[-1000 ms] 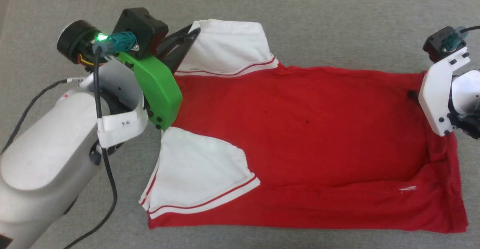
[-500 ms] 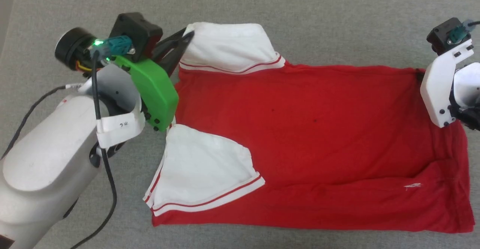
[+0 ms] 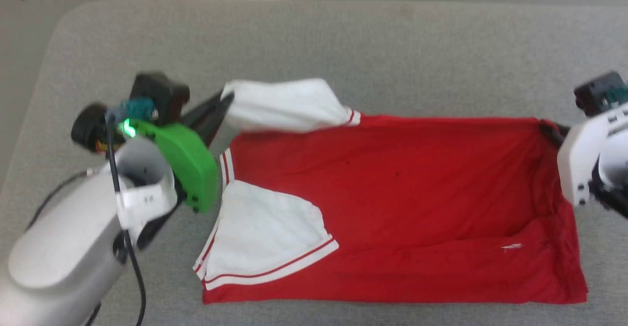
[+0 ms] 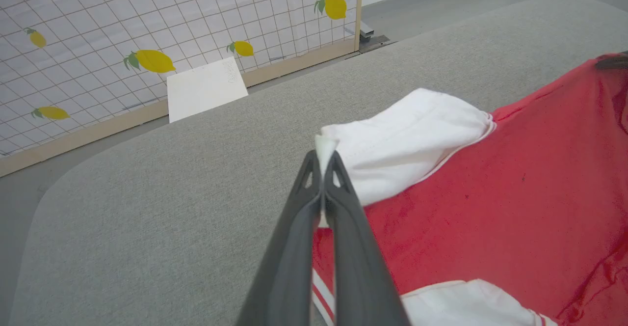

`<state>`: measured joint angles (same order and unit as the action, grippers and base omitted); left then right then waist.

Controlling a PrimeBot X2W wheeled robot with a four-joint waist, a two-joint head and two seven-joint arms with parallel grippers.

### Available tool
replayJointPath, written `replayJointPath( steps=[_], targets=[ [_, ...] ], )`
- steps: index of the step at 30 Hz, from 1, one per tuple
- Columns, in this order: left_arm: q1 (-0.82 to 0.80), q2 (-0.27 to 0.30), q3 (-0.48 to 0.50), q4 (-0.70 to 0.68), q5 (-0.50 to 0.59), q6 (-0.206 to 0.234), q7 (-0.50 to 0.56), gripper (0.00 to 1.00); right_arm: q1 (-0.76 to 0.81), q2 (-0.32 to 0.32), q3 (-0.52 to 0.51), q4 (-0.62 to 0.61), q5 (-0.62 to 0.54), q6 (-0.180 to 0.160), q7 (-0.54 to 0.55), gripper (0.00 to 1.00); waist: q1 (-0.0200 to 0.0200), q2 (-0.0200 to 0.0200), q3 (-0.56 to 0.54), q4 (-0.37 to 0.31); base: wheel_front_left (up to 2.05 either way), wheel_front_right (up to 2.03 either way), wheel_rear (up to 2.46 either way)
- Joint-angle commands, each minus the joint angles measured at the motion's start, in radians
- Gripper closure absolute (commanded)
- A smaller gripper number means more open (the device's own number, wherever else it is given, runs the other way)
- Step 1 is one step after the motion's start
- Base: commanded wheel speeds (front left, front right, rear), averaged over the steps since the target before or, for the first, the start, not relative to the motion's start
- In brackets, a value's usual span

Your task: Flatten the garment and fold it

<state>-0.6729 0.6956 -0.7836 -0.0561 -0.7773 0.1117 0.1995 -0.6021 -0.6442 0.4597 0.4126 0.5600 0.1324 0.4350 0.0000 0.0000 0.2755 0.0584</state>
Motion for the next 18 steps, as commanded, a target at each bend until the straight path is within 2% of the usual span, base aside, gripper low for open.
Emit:
replayJointPath(
  steps=[1,6,10,13,18],
  targets=[
    [0.033,0.014,0.001,-0.009,-0.005,0.013,-0.006,1.00,0.038,0.004,-0.020,-0.014,0.000,-0.002,-0.023,1.00,0.0000,0.0000,-0.062,0.001,0.00,0.00,0.00],
    [0.130,0.046,-0.012,-0.054,-0.033,0.046,0.000,1.00,0.180,0.025,-0.107,-0.083,-0.020,-0.002,-0.092,1.00,0.0000,0.0000,-0.110,0.016,0.00,0.00,0.00],
    [0.208,0.085,-0.032,-0.091,-0.044,0.079,0.023,1.00,0.300,0.028,-0.142,-0.153,-0.087,-0.002,-0.115,1.00,0.0000,0.0000,-0.127,0.027,0.00,0.00,0.00],
    [0.269,0.112,-0.058,-0.112,-0.065,0.091,0.057,1.00,0.384,0.040,-0.168,-0.203,-0.120,-0.002,-0.104,1.00,0.0000,0.0000,-0.131,0.032,0.00,0.00,0.00],
    [0.337,0.136,-0.114,-0.108,-0.080,0.085,0.109,1.00,0.478,0.031,-0.180,-0.258,-0.149,-0.002,-0.045,1.00,0.0000,0.0000,-0.115,0.035,0.00,0.00,0.00]
  ],
)
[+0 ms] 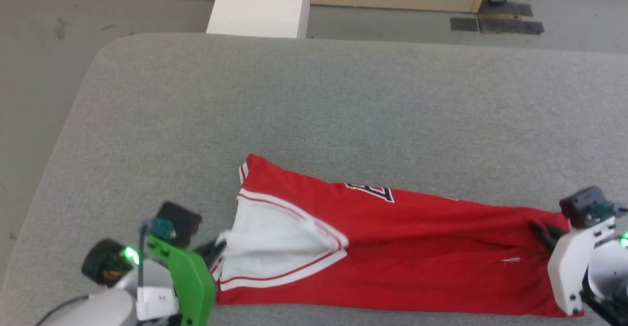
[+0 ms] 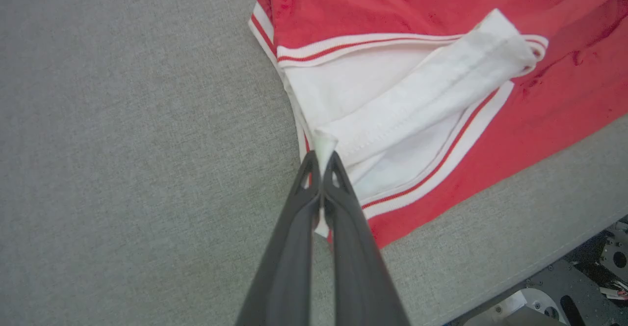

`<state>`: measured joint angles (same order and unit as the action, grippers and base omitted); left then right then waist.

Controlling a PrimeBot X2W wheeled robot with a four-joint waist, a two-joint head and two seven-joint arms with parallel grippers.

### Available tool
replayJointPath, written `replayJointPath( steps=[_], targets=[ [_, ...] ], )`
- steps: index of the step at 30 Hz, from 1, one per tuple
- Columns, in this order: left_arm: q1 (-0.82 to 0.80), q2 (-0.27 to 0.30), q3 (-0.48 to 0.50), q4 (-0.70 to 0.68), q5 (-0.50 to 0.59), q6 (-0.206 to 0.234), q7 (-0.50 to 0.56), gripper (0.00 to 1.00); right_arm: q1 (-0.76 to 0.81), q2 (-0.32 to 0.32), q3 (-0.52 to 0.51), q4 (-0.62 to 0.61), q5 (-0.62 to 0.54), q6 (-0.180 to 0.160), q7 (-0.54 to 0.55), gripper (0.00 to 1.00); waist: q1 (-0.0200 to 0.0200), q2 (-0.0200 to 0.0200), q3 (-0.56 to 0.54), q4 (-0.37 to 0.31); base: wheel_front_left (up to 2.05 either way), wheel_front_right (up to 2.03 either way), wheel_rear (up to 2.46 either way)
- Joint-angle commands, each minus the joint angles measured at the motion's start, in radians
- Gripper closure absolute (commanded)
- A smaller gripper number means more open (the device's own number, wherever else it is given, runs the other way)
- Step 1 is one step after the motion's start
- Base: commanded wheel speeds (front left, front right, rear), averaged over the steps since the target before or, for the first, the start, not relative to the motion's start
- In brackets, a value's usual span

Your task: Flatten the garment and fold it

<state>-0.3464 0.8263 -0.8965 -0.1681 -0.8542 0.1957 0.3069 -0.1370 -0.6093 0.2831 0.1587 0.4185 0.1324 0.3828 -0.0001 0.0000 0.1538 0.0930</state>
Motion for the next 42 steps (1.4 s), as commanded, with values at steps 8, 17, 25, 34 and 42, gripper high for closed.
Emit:
replayJointPath(
  steps=[8,17,25,34,42],
  targets=[
    [0.030,-0.031,-0.052,0.106,-0.010,-0.042,0.017,1.00,0.066,-0.047,0.023,-0.054,-0.011,-0.002,0.122,1.00,0.0001,0.0000,0.036,-0.001,0.00,0.00,0.00],
    [-0.008,-0.099,-0.093,0.233,0.022,-0.104,-0.002,1.00,0.050,-0.046,0.083,-0.036,-0.014,-0.002,0.158,0.57,0.0001,0.0000,0.050,-0.001,0.00,0.00,0.00],
    [-0.012,-0.150,-0.082,0.291,0.028,-0.149,-0.118,0.00,0.029,-0.041,0.095,-0.055,0.042,-0.002,0.167,0.00,0.0001,0.0000,-0.025,-0.013,0.00,0.00,0.00],
    [-0.025,-0.162,0.003,0.234,0.009,-0.155,-0.284,0.00,0.030,-0.025,-0.023,-0.150,0.116,-0.002,0.250,0.00,0.0001,0.0000,-0.102,-0.015,0.00,0.00,0.00],
    [0.017,-0.193,0.116,0.228,0.066,-0.030,-0.530,0.00,0.114,0.178,-0.281,-0.189,0.052,-0.002,0.311,0.00,0.0001,0.0000,-0.113,-0.017,0.00,0.00,0.00]
  ],
)
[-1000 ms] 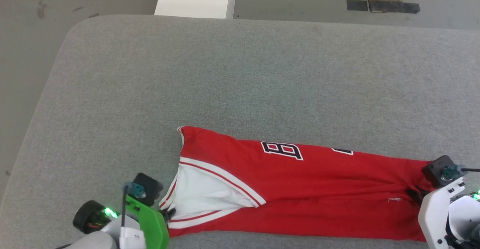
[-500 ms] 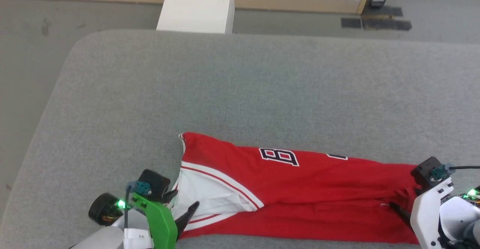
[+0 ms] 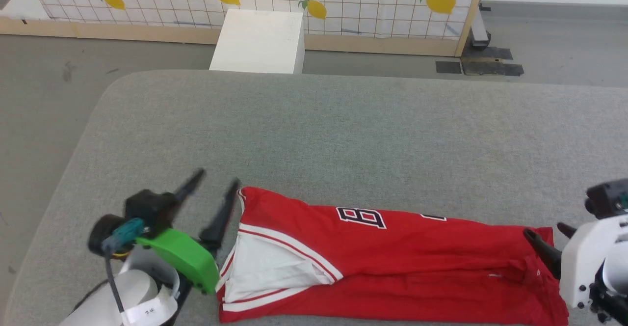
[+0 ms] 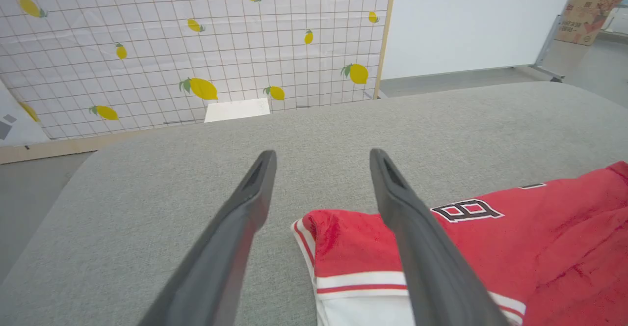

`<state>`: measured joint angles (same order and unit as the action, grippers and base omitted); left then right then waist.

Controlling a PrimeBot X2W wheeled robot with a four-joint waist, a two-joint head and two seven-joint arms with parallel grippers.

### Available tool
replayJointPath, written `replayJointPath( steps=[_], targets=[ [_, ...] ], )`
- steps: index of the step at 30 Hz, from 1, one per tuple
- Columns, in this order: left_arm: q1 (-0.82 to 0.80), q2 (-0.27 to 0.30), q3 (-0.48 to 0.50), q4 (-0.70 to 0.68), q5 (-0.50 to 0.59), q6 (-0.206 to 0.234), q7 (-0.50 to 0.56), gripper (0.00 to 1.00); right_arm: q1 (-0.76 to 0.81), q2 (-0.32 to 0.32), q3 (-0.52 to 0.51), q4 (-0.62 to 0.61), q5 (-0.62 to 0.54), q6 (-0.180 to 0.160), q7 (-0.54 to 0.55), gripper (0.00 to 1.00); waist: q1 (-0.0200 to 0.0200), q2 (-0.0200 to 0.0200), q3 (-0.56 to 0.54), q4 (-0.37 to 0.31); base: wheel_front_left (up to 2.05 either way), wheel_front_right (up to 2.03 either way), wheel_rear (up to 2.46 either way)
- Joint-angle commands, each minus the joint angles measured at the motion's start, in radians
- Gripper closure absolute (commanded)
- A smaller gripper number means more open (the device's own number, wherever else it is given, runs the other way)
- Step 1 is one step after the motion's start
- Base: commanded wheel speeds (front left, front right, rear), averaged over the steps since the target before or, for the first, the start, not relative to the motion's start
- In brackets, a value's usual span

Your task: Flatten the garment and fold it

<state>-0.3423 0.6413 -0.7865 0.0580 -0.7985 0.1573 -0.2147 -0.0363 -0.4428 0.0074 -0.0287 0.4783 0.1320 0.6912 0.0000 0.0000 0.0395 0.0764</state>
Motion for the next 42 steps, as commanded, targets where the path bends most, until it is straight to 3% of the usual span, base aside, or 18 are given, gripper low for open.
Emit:
replayJointPath(
  steps=[1,3,7,13,17,26,34,35,36,42],
  targets=[
    [0.024,-0.022,0.034,0.006,0.020,0.032,-0.029,0.00,0.025,0.054,-0.046,0.001,-0.028,-0.001,0.005,0.00,0.0000,0.0000,0.002,0.001,0.00,0.00,0.00],
    [0.049,-0.056,0.095,0.003,0.042,0.063,-0.044,0.00,0.042,0.129,-0.122,0.006,-0.071,-0.001,0.005,0.00,0.0000,0.0000,0.006,0.003,0.00,0.00,0.00],
    [0.124,-0.157,0.295,-0.079,0.194,0.102,-0.047,0.00,0.063,0.265,-0.246,0.015,-0.169,-0.001,-0.011,0.00,0.0000,0.0000,0.017,0.007,0.00,0.00,0.00],
    [0.266,-0.283,0.480,-0.138,0.401,0.046,-0.047,0.00,0.065,0.373,-0.375,0.066,-0.254,-0.001,-0.034,0.00,0.0000,0.0000,0.032,0.009,0.00,0.00,0.00],
    [0.310,-0.348,0.548,-0.127,0.457,-0.026,-0.047,0.00,0.050,0.389,-0.417,0.123,-0.279,-0.001,-0.052,0.00,0.0000,0.0000,0.045,0.013,0.00,0.00,0.00],
    [0.317,-0.442,0.664,-0.104,0.546,-0.150,-0.047,0.00,0.004,0.392,-0.392,0.254,-0.242,-0.001,-0.086,0.00,0.0000,0.0000,0.083,0.025,0.00,0.00,0.00],
    [0.310,-0.504,0.733,-0.077,0.596,-0.223,-0.047,0.00,0.023,0.392,-0.276,0.340,-0.198,-0.001,-0.025,0.00,0.0000,0.0000,0.107,0.039,0.00,0.00,0.00],
    [0.310,-0.509,0.740,-0.073,0.602,-0.230,-0.047,0.00,0.029,0.392,-0.262,0.346,-0.190,-0.001,-0.020,0.45,0.0000,0.0000,0.107,0.039,0.00,0.00,0.00],
    [0.309,-0.515,0.747,-0.069,0.607,-0.237,-0.047,0.00,0.032,0.392,-0.255,0.349,-0.181,-0.001,-0.021,1.00,0.0000,0.0000,0.106,0.040,0.00,0.00,0.00],
    [0.317,-0.536,0.772,-0.053,0.630,-0.260,-0.047,0.00,0.026,0.390,-0.246,0.321,-0.186,-0.001,-0.075,1.00,0.0000,0.0000,0.081,0.031,0.00,0.00,0.00]
  ],
)
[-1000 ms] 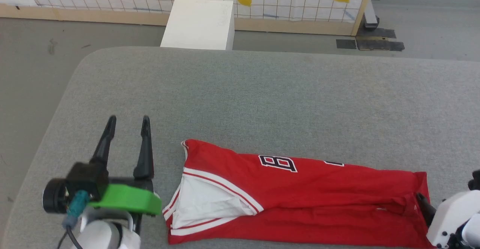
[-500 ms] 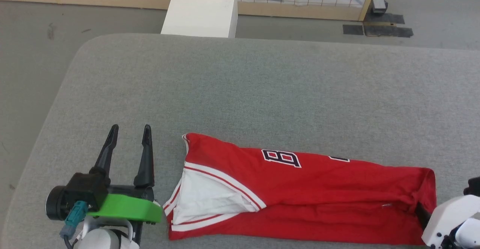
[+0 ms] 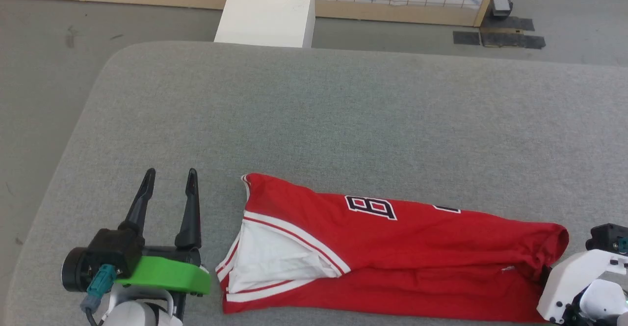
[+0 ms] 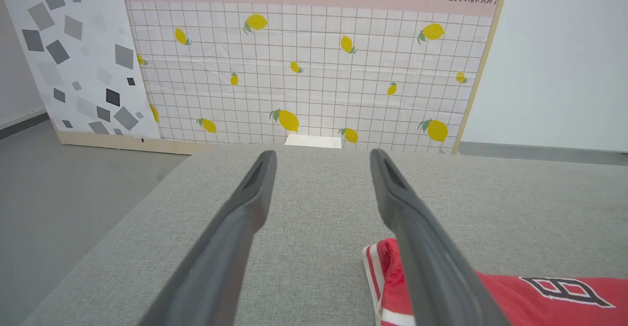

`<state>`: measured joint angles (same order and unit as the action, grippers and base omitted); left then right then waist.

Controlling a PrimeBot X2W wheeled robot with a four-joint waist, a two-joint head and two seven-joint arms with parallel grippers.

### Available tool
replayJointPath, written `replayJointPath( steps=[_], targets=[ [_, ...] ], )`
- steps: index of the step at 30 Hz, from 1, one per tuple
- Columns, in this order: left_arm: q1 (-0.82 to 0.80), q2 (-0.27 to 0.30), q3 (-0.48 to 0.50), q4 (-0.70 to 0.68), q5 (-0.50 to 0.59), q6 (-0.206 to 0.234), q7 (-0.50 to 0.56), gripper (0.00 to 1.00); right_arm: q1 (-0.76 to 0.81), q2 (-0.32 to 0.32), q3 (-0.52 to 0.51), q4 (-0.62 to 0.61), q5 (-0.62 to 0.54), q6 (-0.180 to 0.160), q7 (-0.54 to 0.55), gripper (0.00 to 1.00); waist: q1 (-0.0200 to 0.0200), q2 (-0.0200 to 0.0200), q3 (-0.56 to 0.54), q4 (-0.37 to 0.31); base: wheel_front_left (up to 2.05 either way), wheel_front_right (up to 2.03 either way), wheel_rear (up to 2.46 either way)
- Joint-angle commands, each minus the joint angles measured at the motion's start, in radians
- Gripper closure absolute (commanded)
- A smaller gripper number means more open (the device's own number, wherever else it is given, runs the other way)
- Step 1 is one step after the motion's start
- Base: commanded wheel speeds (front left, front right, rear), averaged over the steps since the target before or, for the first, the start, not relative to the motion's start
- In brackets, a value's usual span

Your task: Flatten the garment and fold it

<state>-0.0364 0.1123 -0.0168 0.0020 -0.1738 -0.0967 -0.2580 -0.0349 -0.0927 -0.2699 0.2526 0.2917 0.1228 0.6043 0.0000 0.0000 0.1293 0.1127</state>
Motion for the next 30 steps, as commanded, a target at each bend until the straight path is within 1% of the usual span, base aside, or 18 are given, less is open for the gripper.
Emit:
replayJointPath(
  steps=[1,6,10,13,16,18,21,24,27,30],
  targets=[
    [0.013,-0.009,0.006,0.005,0.009,-0.008,-0.004,0.00,0.021,0.035,0.025,0.030,-0.008,0.008,0.001,1.00,0.0000,0.0000,-0.014,-0.007,0.00,0.00,0.00],
    [0.024,-0.017,0.014,0.014,0.020,-0.020,-0.004,0.00,0.003,-0.016,-0.026,-0.019,-0.062,0.008,-0.045,1.00,0.0000,0.0000,-0.040,-0.020,0.00,0.00,0.00],
    [0.030,-0.023,0.017,0.016,0.025,-0.025,-0.004,0.00,-0.008,-0.067,-0.082,-0.040,-0.079,0.008,-0.049,1.00,0.0000,0.0000,-0.049,-0.026,0.00,0.00,0.00],
    [0.031,-0.026,0.019,0.017,0.027,-0.027,-0.004,0.00,-0.014,-0.110,-0.123,-0.039,-0.099,0.008,-0.045,1.00,0.0000,0.0000,-0.051,-0.029,0.00,0.00,0.00],
    [0.030,-0.027,0.020,0.021,0.028,-0.030,-0.004,0.00,-0.019,-0.161,-0.160,-0.017,-0.121,0.008,-0.047,1.00,0.0000,0.0000,-0.052,-0.030,0.00,0.00,0.00],
    [0.030,-0.028,0.021,0.024,0.028,-0.031,-0.004,0.00,-0.020,-0.184,-0.175,0.003,-0.129,0.008,-0.049,1.00,0.0000,0.0000,-0.054,-0.030,0.00,0.00,0.00],
    [0.032,-0.028,0.021,0.030,0.027,-0.032,-0.004,0.00,-0.019,-0.199,-0.179,0.025,-0.126,0.008,-0.053,1.00,0.0000,0.0000,-0.063,-0.029,0.00,0.00,0.00],
    [0.038,-0.029,0.022,0.036,0.025,-0.033,-0.004,0.00,-0.010,-0.195,-0.160,0.027,-0.110,0.008,-0.053,1.00,0.0000,0.0000,-0.079,-0.029,0.00,0.00,0.00],
    [0.049,-0.031,0.024,0.041,0.024,-0.033,-0.004,0.00,0.012,-0.188,-0.120,0.001,-0.089,0.008,-0.042,1.00,0.0000,0.0000,-0.098,-0.031,0.00,0.00,0.00],
    [0.062,-0.031,0.025,0.045,0.023,-0.033,-0.004,0.00,0.045,-0.176,-0.066,-0.056,-0.063,0.008,-0.014,1.00,0.0000,0.0000,-0.118,-0.033,0.00,0.00,0.00]
  ],
)
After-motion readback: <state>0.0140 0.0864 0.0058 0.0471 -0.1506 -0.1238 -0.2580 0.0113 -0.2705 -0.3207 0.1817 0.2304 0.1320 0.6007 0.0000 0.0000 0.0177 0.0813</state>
